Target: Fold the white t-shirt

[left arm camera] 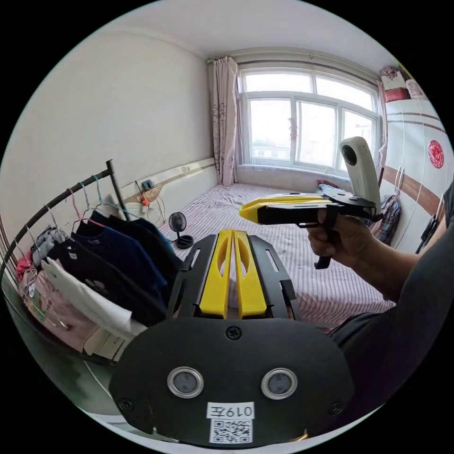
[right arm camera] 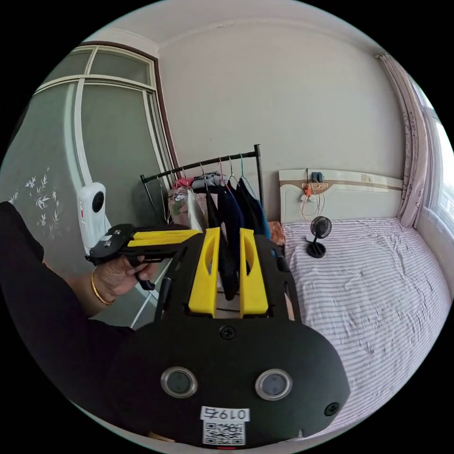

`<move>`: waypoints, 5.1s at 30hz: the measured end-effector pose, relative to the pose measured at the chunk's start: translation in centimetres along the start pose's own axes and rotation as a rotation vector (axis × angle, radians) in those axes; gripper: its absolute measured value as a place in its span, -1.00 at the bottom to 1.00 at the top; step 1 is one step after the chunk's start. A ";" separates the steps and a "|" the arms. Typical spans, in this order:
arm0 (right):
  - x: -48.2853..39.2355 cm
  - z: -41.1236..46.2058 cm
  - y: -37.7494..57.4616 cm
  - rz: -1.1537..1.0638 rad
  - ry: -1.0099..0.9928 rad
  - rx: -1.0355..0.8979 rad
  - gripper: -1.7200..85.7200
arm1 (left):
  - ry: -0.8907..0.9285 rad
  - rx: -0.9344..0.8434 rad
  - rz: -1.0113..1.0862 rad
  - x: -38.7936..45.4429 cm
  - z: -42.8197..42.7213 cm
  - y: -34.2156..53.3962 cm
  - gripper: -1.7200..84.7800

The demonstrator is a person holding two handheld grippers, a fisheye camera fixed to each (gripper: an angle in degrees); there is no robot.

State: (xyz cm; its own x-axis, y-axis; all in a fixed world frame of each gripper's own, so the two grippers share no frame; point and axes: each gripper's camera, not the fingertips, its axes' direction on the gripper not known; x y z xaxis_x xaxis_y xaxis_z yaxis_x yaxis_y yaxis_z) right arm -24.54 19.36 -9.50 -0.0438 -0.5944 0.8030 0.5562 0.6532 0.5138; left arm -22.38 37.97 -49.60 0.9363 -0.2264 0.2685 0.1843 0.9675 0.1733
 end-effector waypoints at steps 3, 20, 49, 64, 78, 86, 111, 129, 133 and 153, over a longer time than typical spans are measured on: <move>-5.1 6.4 -4.3 -0.075 -0.034 -0.014 -0.80 | -0.053 0.012 -0.021 -7.7 -5.0 2.7 -0.88; -21.2 34.2 -20.8 -0.441 0.074 -0.247 -0.71 | -0.225 -0.023 -0.328 -30.0 -19.5 13.3 -0.71; -23.3 47.1 -25.5 -0.418 0.105 -0.395 -0.98 | -0.237 0.021 -0.405 -41.8 -23.7 18.6 -0.84; -22.0 37.9 -23.9 -0.374 0.072 -0.315 -0.98 | -0.252 0.004 -0.318 -42.4 -19.7 14.8 -0.81; -19.7 22.4 -17.2 -0.317 0.164 -0.291 -0.98 | -0.170 -0.041 -0.072 -38.3 -10.1 7.9 -0.79; -18.5 10.6 -12.7 -0.246 0.243 -0.259 -0.98 | -0.138 -0.032 0.007 -37.0 -4.6 4.8 -0.78; -16.0 -18.5 1.7 0.030 0.750 -0.284 -0.98 | 0.596 -0.082 0.728 -13.1 31.5 -12.7 -0.62; 1.8 -38.9 12.5 0.027 0.745 -0.186 -0.98 | 0.813 -0.078 1.102 17.0 52.2 -24.8 -0.85; 8.2 -39.9 14.5 0.103 0.717 -0.201 -0.98 | 0.783 -0.200 1.147 21.4 56.7 -25.6 -0.88; 40.9 -38.8 15.1 0.547 0.466 -0.372 -0.98 | 0.972 -0.603 1.470 35.2 84.5 -32.9 -0.91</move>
State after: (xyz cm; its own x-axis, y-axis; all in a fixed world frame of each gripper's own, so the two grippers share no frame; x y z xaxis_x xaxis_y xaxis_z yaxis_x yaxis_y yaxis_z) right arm 14.26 -13.30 19.37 0.6192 -0.4241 0.6609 0.6422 0.7578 -0.1155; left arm -20.80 -11.33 34.24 0.2039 0.6489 -0.7330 -0.9657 0.2562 -0.0418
